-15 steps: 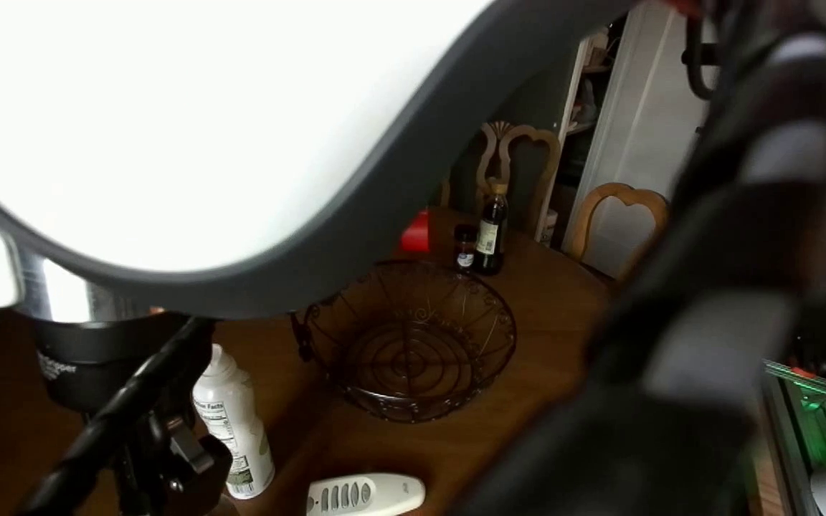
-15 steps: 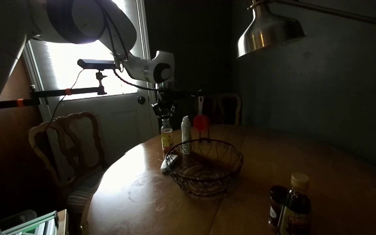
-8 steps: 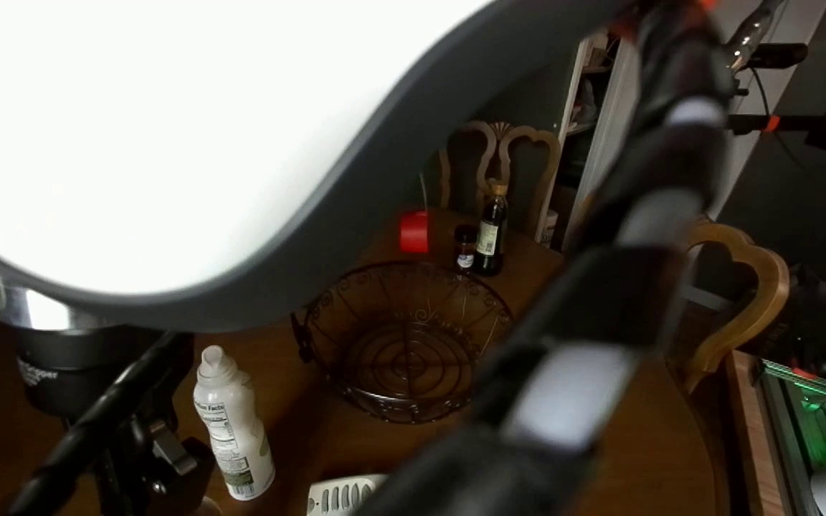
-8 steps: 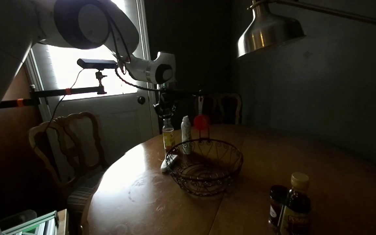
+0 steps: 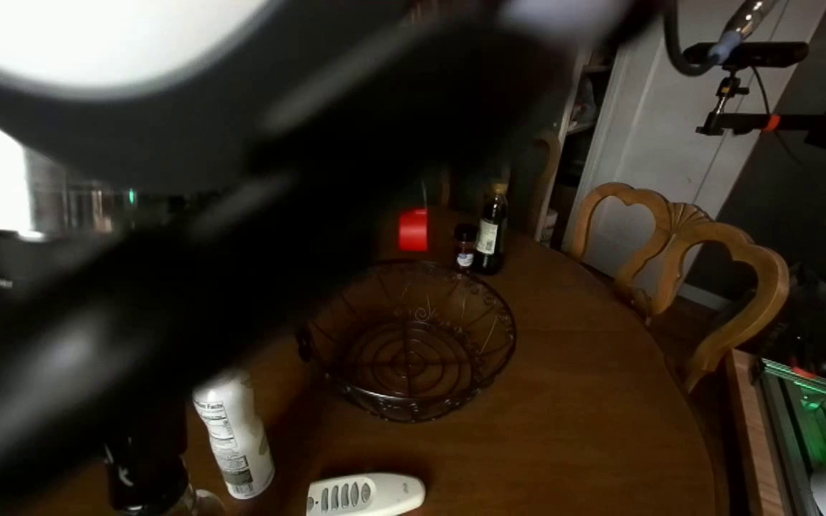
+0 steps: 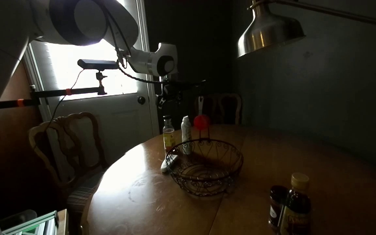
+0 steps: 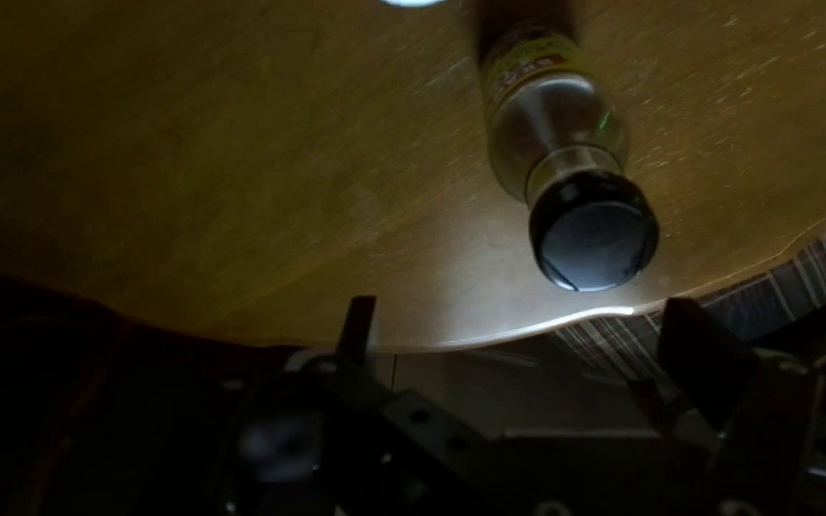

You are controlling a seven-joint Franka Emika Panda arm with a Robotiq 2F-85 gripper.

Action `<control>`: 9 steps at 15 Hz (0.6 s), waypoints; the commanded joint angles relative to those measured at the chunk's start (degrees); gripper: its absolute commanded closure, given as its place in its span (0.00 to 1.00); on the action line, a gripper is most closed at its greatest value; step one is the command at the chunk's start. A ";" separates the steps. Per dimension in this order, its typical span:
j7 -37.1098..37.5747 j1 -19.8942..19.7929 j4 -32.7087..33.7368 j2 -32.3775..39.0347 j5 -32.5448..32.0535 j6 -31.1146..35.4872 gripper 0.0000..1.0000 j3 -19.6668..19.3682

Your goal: Move the bottle with the yellow label to the left.

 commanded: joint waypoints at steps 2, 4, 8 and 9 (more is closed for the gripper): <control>2.18 -2.39 -3.83 -6.49 -0.60 -2.52 0.00 -0.93; 4.68 -3.44 -5.95 -9.63 -0.11 -3.44 0.01 -1.71; 15.41 -4.54 -11.41 -18.26 1.13 -9.81 0.00 -2.89; 18.01 -4.71 -12.13 -20.09 1.83 -12.24 0.00 -2.82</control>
